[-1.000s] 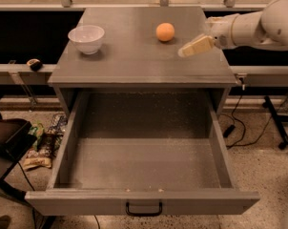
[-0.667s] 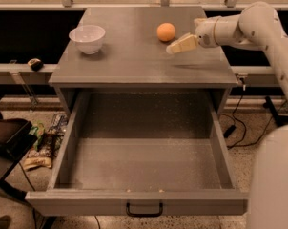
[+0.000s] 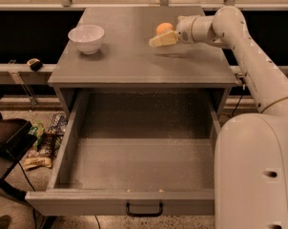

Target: Place orange into top drawer

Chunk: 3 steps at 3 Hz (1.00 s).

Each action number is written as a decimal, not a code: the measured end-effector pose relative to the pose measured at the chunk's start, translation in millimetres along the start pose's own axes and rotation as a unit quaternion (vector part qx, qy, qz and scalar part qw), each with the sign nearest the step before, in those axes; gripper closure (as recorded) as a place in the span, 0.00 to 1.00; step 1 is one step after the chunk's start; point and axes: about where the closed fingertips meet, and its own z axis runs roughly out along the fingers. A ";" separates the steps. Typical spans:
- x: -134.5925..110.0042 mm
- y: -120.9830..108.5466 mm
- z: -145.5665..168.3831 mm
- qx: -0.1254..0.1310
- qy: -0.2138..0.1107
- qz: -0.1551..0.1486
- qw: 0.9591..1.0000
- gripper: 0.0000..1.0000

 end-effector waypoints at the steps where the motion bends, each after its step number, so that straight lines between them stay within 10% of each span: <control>1: 5.1 -5.2 15.8 0.015 -0.001 0.013 1.000 0.00; 3: 11.8 -12.9 24.0 0.036 0.005 0.026 0.999 0.42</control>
Offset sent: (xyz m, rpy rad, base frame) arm 0.0339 -0.0052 -0.0198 0.0256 0.0212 -0.1510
